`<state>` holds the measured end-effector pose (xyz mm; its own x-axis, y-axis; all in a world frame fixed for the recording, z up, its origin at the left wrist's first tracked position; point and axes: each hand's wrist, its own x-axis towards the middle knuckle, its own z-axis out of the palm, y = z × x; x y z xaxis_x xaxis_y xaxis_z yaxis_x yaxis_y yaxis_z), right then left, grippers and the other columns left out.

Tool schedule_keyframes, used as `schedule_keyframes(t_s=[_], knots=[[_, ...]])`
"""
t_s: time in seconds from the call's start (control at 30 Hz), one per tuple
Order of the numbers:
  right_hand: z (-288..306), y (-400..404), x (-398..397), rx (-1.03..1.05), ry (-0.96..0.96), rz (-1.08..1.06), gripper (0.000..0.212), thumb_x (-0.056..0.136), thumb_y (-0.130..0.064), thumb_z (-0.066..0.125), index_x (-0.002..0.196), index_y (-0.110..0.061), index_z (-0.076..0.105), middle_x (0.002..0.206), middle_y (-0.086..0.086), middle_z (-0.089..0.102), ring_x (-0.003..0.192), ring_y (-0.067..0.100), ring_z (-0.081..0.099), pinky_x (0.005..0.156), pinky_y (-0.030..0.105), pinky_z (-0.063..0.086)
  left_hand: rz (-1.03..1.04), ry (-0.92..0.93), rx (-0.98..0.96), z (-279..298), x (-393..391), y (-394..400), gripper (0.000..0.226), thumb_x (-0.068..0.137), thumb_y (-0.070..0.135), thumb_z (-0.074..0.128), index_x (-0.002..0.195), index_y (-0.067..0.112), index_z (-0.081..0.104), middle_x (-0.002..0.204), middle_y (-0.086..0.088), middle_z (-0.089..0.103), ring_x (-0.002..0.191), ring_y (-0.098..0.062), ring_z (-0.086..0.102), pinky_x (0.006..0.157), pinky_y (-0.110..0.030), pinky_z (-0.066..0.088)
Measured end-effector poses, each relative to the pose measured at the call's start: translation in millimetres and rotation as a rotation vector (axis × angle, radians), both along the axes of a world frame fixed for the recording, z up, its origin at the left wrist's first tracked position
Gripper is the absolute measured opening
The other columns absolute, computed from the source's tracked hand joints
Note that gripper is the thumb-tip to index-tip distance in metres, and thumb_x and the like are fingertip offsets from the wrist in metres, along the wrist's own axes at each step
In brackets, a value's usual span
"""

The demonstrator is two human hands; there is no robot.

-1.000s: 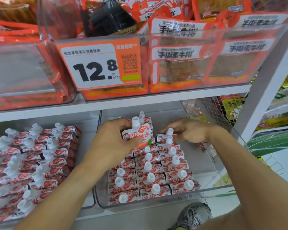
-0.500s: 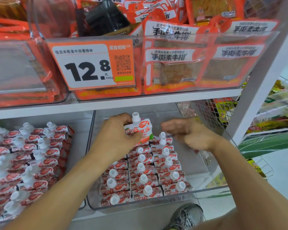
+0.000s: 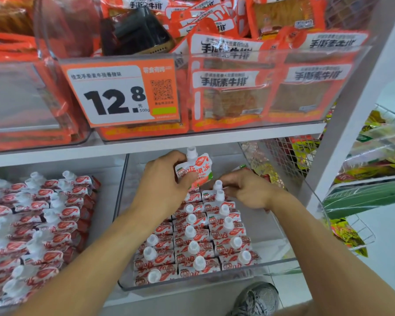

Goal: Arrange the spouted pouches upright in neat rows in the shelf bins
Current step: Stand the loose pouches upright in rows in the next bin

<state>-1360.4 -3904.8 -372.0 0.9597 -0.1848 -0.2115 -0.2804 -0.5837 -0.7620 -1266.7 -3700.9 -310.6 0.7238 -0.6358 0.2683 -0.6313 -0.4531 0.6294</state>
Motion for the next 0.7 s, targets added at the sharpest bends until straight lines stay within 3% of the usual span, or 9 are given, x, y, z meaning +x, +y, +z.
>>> schedule_keyframes(t_s=[0.07, 0.13, 0.2, 0.3, 0.4, 0.47, 0.57, 0.63, 0.7], knots=[[0.6, 0.2, -2.4, 0.166, -0.017, -0.068, 0.035, 0.095, 0.0, 0.053, 0.118, -0.022, 0.068, 0.111, -0.008, 0.071, 0.114, 0.008, 0.061, 0.099, 0.027, 0.046, -0.006, -0.019, -0.008, -0.9, 0.4, -2.4, 0.023, 0.084, 0.027, 0.073, 0.105, 0.018, 0.068, 0.088, 0.007, 0.07, 0.064, -0.004, 0.055, 0.061, -0.013, 0.04], [4.1, -0.4, -5.4, 0.323, -0.034, -0.167, 0.035, 0.086, -0.01, 0.063, 0.116, -0.028, 0.065, 0.113, 0.001, 0.068, 0.118, 0.015, 0.058, 0.098, 0.026, 0.045, -0.04, -0.041, 0.004, -2.8, 1.1, -6.2, 0.025, 0.083, 0.026, 0.074, 0.106, 0.018, 0.069, 0.097, 0.004, 0.07, 0.073, -0.01, 0.058, 0.071, -0.022, 0.045], [7.5, -0.3, -8.3, 0.392, -0.069, -0.192, 0.052, 0.067, -0.029, 0.072, 0.117, -0.04, 0.063, 0.121, 0.002, 0.065, 0.121, 0.016, 0.056, 0.106, 0.034, 0.043, -0.074, -0.082, 0.043, -4.8, 1.0, -10.6, 0.027, 0.083, 0.026, 0.075, 0.109, 0.019, 0.07, 0.1, 0.003, 0.067, 0.076, -0.011, 0.056, 0.072, -0.02, 0.038], [12.8, 7.6, -11.3, 0.412, -0.174, -0.097, 0.072, 0.075, -0.031, 0.08, 0.133, -0.055, 0.044, 0.133, -0.001, 0.058, 0.124, 0.014, 0.054, 0.109, 0.04, 0.041, -0.1, -0.124, 0.054, -5.0, 2.5, -18.6, 0.028, 0.083, 0.026, 0.074, 0.111, 0.02, 0.07, 0.102, 0.002, 0.066, 0.078, -0.009, 0.053, 0.07, -0.014, 0.032], [18.0, 18.3, -10.7, 0.342, -0.31, -0.093, 0.05, 0.086, -0.028, 0.072, 0.132, -0.032, 0.052, 0.127, -0.005, 0.064, 0.116, 0.013, 0.061, 0.101, 0.036, 0.049, -0.142, -0.097, 0.036, -1.8, 3.1, -27.8, 0.027, 0.082, 0.025, 0.075, 0.108, 0.019, 0.072, 0.1, 0.003, 0.067, 0.086, -0.011, 0.058, 0.073, -0.016, 0.037], [19.8, 21.7, -8.9, 0.293, -0.359, -0.122, 0.038, 0.089, -0.032, 0.066, 0.125, -0.023, 0.056, 0.117, -0.003, 0.069, 0.114, 0.018, 0.063, 0.101, 0.046, 0.049, -0.185, -0.096, 0.051, -1.4, 2.9, -30.7, 0.027, 0.082, 0.026, 0.076, 0.107, 0.019, 0.071, 0.101, 0.002, 0.066, 0.091, -0.015, 0.06, 0.075, -0.018, 0.039], [16.4, 19.1, -9.5, 0.255, -0.354, -0.134, 0.028, 0.095, -0.031, 0.059, 0.122, -0.025, 0.053, 0.111, 0.002, 0.07, 0.108, 0.026, 0.065, 0.098, 0.056, 0.049, -0.16, -0.142, 0.151, -3.9, 2.8, -23.0, 0.047, 0.084, 0.035, 0.072, 0.126, 0.02, 0.057, 0.121, -0.002, 0.057, 0.112, -0.019, 0.054, 0.092, -0.026, 0.044], [14.2, 16.1, -9.9, 0.249, -0.358, -0.157, 0.021, 0.098, -0.024, 0.055, 0.118, -0.028, 0.052, 0.108, 0.004, 0.071, 0.102, 0.023, 0.069, 0.092, 0.052, 0.054, -0.133, -0.143, 0.268, -4.4, 2.3, -10.8, 0.057, 0.085, 0.041, 0.068, 0.134, 0.02, 0.047, 0.129, -0.003, 0.049, 0.12, -0.021, 0.048, 0.097, -0.035, 0.045], [9.5, 12.5, -8.7, 0.28, -0.339, -0.208, 0.018, 0.099, -0.02, 0.053, 0.115, -0.029, 0.051, 0.107, 0.004, 0.071, 0.101, 0.021, 0.07, 0.088, 0.047, 0.057, -0.14, -0.145, 0.415, -5.9, 0.7, 2.4, 0.061, 0.087, 0.048, 0.063, 0.137, 0.02, 0.044, 0.131, -0.003, 0.046, 0.123, -0.021, 0.045, 0.098, -0.035, 0.043]])
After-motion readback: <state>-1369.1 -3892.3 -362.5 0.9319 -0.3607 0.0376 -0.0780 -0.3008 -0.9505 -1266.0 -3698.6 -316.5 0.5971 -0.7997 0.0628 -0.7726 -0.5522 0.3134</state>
